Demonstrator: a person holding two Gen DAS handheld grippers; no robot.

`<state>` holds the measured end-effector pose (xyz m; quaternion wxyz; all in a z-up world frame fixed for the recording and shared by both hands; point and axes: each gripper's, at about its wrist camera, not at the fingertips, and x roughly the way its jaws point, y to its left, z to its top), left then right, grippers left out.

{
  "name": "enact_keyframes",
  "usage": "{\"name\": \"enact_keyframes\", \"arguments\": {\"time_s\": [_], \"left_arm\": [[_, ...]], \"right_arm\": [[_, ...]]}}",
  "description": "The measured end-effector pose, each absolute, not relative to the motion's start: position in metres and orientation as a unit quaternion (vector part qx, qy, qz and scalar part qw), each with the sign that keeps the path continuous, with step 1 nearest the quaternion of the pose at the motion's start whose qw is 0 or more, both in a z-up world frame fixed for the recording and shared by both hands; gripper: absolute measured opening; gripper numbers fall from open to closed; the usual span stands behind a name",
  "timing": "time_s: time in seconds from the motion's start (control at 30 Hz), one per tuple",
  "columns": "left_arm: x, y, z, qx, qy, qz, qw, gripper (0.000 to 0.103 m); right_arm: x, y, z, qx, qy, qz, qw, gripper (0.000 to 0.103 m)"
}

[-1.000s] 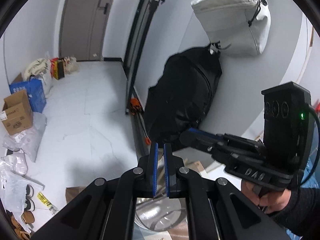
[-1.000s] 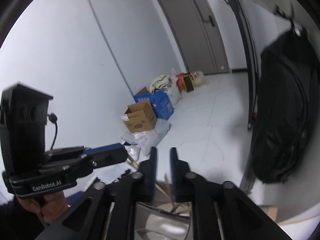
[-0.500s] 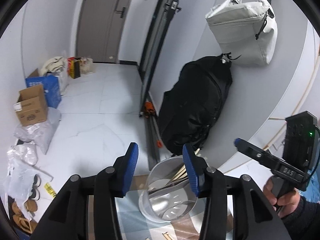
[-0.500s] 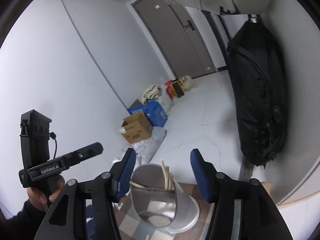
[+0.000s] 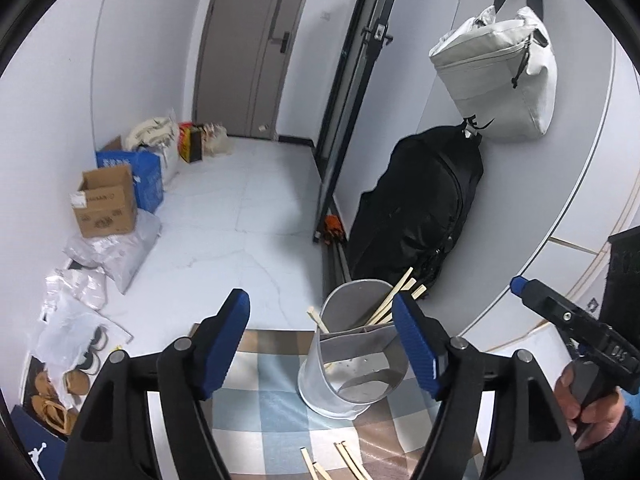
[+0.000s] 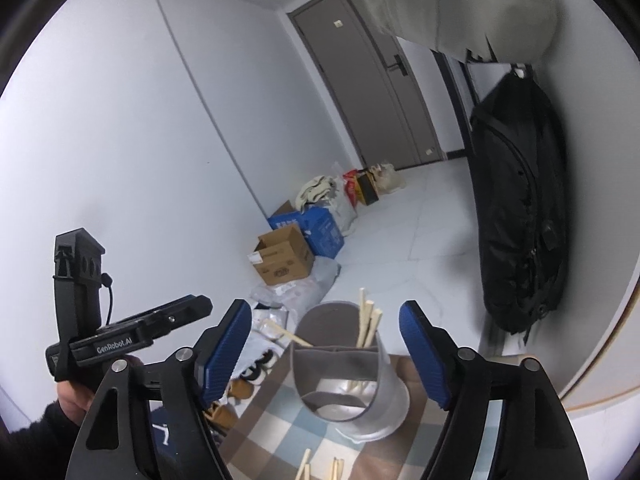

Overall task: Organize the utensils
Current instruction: 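Lower both open grippers back toward the loose chopsticks on the cloth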

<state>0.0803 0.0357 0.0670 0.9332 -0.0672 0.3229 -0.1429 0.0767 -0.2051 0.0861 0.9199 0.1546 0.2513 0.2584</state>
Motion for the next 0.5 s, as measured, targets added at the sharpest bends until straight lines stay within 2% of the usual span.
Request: {"name": "enact_keyframes", "arguments": {"time_s": [0.1, 0.17, 0.33, 0.5], "left_arm": [[0.065, 0.034, 0.070, -0.056, 0.306, -0.126, 0.942, 0.071], [0.055, 0.031, 0.071, -0.053, 0.294, -0.112, 0.948, 0.081], [0.033, 0.027, 0.066, -0.040, 0.276, -0.096, 0.956, 0.090], [0.016, 0.025, 0.055, -0.035, 0.269, -0.092, 0.958, 0.096]], "right_arm": [[0.063, -0.200, 0.088, 0.139, 0.242, 0.255, 0.926, 0.086], [0.056, -0.197, 0.087, 0.134, 0.240, 0.260, 0.926, 0.087], [0.041, -0.192, 0.073, 0.122, 0.247, 0.263, 0.925, 0.097], [0.026, -0.188, 0.055, 0.102, 0.253, 0.259, 0.926, 0.100]]}}
